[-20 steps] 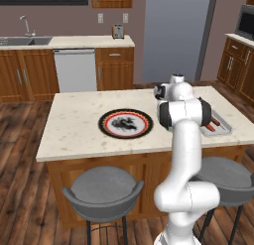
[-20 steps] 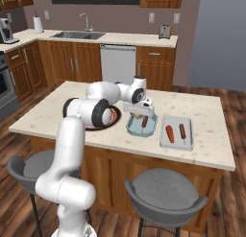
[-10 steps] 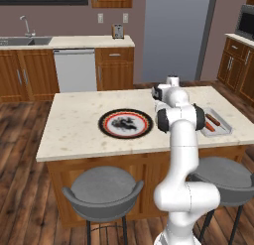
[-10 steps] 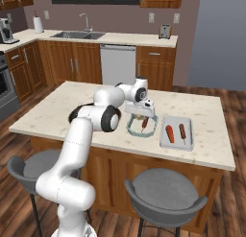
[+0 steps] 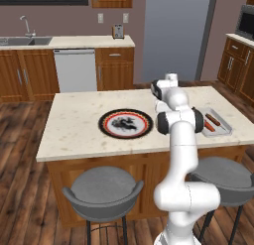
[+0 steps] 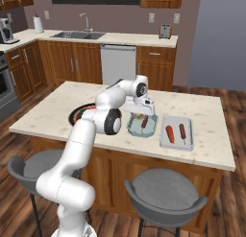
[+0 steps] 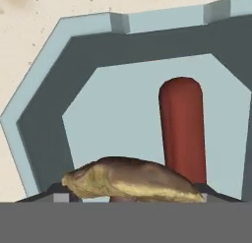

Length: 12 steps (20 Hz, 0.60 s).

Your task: Place one cooked food and one vegetable from the large plate to each tupperware container.

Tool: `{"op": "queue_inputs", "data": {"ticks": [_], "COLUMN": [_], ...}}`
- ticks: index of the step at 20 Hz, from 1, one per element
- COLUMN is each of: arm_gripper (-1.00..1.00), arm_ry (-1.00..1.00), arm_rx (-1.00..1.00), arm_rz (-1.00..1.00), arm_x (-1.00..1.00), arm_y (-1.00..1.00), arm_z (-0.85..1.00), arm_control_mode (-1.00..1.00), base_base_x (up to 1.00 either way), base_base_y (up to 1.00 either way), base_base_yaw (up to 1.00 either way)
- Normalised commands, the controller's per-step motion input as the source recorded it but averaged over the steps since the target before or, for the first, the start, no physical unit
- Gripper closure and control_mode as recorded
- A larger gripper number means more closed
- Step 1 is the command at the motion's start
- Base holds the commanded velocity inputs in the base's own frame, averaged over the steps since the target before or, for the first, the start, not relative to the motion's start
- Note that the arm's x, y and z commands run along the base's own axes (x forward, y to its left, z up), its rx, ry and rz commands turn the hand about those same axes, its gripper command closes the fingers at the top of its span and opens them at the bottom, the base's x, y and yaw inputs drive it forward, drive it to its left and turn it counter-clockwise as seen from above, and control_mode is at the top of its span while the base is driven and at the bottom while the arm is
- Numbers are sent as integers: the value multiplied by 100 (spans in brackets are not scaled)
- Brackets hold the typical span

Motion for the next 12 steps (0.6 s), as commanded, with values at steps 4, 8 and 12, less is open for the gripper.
{"op": "queue_inputs", "data": {"ticks": [4, 8, 12], "arm_gripper": [-100, -100, -100], "arm_ry": [-9, -33, -26], "arm_rx": [24, 10, -1], "arm_rz": [0, 0, -1], "arm_x": [-100, -99, -12], "arm_y": [6, 18, 12], "arm_z": [-59, -88, 12], "arm_control_mode": [-100, -100, -100], "base_base_x": [0, 0, 0], "base_base_y": [0, 0, 0], "base_base_yaw": [0, 0, 0]}}
